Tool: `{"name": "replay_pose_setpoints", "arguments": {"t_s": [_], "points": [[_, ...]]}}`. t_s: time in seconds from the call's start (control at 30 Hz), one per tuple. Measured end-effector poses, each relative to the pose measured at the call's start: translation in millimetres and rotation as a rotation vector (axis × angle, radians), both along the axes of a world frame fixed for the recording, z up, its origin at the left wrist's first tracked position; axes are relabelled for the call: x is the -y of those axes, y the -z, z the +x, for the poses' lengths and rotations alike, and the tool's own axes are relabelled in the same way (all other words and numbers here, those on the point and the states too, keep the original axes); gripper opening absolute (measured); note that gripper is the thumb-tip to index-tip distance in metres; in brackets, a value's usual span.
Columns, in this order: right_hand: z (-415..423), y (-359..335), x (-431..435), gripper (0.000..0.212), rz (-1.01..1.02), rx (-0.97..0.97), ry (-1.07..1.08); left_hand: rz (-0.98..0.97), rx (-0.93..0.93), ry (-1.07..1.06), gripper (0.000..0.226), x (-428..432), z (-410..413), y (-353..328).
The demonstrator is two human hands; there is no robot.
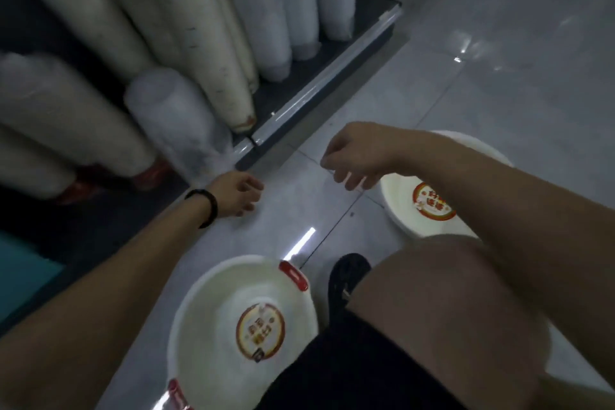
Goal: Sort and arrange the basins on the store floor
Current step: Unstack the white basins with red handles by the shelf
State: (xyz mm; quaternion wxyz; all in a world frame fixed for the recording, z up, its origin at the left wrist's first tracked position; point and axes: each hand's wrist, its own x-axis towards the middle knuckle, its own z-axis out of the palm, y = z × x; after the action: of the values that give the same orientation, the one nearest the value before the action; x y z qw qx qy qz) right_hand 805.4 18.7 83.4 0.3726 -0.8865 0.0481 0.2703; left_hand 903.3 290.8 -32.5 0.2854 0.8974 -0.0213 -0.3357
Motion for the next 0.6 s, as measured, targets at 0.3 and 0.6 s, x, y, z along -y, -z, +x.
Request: {"name": "replay_pose_setpoints", "arguments": {"t_s": [0.3, 0.6], "points": [[-24.7, 38.2, -155.4, 0.045, -0.294, -0.396, -0.346, 0.211, -0.202, -0.529, 0.060, -196.9, -164.1, 111.9], [-52.2, 69.5, -151.0, 0.043, -0.373, -0.260, -0.257, 0.103, -0.611, -1.010, 0.051, -231.3, -243.6, 178.5]]}}
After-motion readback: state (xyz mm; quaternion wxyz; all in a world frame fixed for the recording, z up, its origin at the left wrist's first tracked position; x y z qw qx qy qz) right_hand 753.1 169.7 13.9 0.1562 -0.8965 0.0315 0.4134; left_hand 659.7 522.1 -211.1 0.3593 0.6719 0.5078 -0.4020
